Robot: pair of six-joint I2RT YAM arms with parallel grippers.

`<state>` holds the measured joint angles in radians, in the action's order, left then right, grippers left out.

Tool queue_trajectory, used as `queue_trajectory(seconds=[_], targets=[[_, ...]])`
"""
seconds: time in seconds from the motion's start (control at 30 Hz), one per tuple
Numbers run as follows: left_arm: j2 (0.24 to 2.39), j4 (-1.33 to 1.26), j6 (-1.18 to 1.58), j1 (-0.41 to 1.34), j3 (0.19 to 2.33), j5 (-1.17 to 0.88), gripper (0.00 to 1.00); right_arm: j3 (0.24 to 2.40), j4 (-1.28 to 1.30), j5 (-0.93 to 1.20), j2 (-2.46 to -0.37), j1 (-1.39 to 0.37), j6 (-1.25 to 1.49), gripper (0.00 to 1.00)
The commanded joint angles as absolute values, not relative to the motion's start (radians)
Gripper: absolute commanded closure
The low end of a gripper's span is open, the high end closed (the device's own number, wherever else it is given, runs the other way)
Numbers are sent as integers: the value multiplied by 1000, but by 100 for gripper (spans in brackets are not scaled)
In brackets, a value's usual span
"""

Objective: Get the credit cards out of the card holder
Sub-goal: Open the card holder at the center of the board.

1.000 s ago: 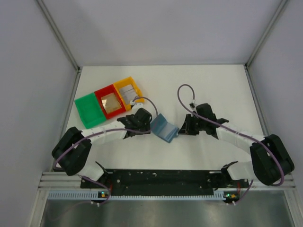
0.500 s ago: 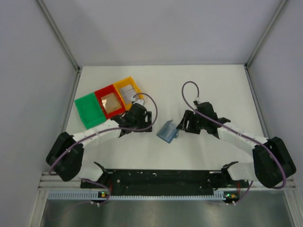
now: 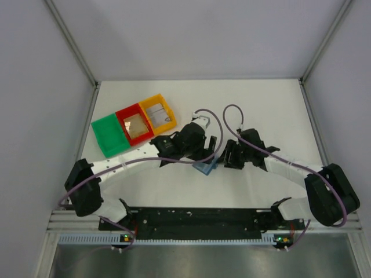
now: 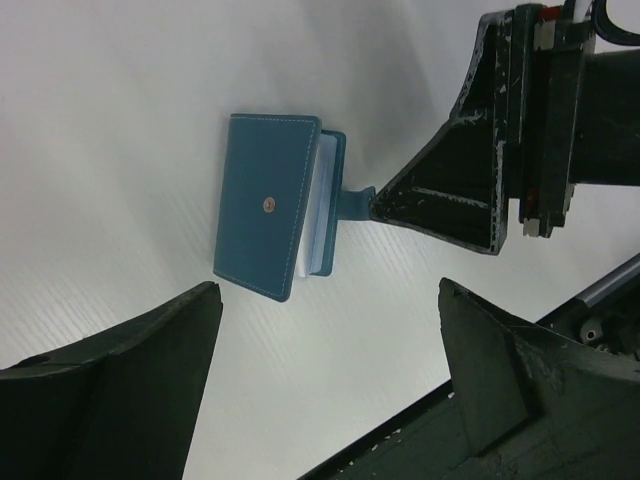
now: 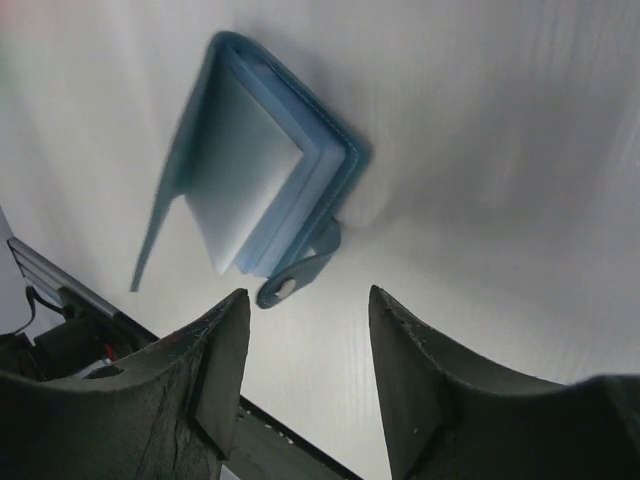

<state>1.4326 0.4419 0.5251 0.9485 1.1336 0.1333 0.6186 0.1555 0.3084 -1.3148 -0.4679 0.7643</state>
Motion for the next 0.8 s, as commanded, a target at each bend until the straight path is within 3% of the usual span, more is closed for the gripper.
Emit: queue_trajectory(seconds=[0.0,0.1,0.33,0.53,0.77], targets=[[1528,503,476,965,1218,166,7,563,101,359,-1348,-459,770,52],[1572,506,453,966,1247,158,8,551,64,368,-1371,-459,778,55],[1657,489,449,968,1259,146,10,525,72,321,-1353,-456,798,75],[1732,469,436,969,1296,160,11,520,69,284,-1361,-451,789,99],[1836,538,448,971,1357,317,16,540,71,319,-1341,-451,747,100]])
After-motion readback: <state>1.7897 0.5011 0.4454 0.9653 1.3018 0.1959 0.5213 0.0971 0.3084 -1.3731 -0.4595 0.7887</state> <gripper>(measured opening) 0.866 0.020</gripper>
